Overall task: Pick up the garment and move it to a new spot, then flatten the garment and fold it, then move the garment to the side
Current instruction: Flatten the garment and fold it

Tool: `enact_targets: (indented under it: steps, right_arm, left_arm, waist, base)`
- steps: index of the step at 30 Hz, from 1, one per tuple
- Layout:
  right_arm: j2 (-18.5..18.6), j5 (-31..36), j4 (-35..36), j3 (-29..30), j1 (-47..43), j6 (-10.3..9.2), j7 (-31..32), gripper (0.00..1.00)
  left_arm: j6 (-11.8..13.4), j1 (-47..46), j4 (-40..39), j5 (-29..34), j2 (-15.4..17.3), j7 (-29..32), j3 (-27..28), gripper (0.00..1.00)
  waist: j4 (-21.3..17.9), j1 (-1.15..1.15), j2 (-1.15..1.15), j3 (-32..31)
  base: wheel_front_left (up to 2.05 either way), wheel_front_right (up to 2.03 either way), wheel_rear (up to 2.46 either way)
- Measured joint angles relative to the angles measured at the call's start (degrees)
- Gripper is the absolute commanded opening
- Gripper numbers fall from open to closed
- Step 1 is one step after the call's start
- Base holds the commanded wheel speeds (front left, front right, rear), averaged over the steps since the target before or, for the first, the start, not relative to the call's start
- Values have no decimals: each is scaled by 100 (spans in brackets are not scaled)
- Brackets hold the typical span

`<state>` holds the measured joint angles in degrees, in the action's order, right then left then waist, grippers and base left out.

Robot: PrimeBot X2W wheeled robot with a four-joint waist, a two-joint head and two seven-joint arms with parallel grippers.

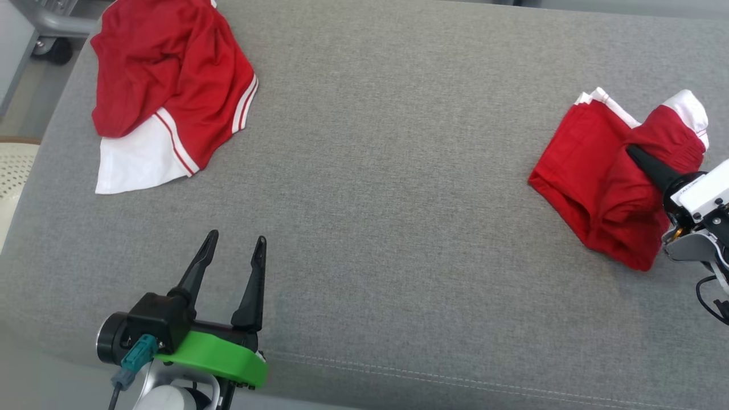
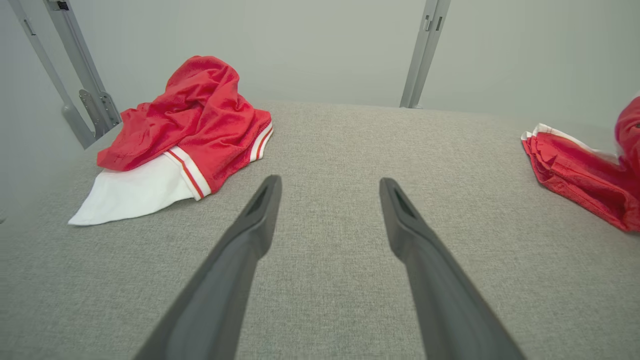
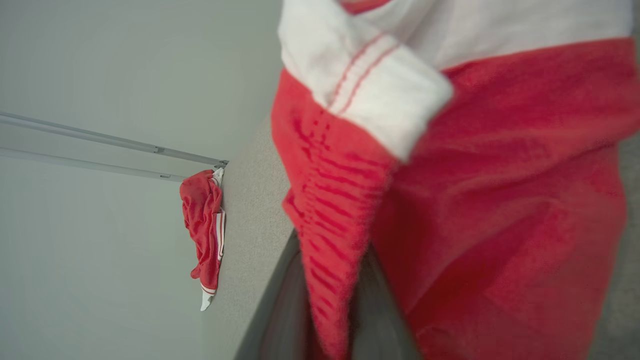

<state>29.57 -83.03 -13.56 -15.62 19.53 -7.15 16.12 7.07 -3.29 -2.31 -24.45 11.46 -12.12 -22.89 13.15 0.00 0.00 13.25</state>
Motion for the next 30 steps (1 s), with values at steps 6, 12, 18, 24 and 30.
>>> enact_targets:
  steps: [6, 12, 18, 24, 30]
  right_arm:
    - [-62, 176, -189, -10, 160, -8, -155, 100]
    - [-304, 303, -358, -93, 481, -9, -309, 100]
    - [-563, 364, -536, -94, 814, -9, -472, 100]
    - [-601, 648, -508, -202, 886, -9, -708, 100]
    - [48, 1705, -211, -737, 826, 148, -959, 100]
  left_arm:
    - [0, 13, 11, -9, -20, -2, 34, 100]
    - [1, 41, 55, -9, -21, -4, 83, 100]
    - [1, 44, 48, -9, -12, -12, 149, 100]
    - [1, 44, 23, -8, -3, -53, 176, 100]
    - [1, 49, 30, -8, 12, -55, 282, 100]
  waist:
    - [272, 0, 0, 91]
    - [380, 0, 0, 172]
    - [293, 0, 0, 177]
    - [164, 0, 0, 188]
    - [27, 0, 0, 115]
  base:
    - [0, 0, 0]
    - [0, 0, 0]
    - [0, 0, 0]
    - [0, 0, 0]
    - [0, 0, 0]
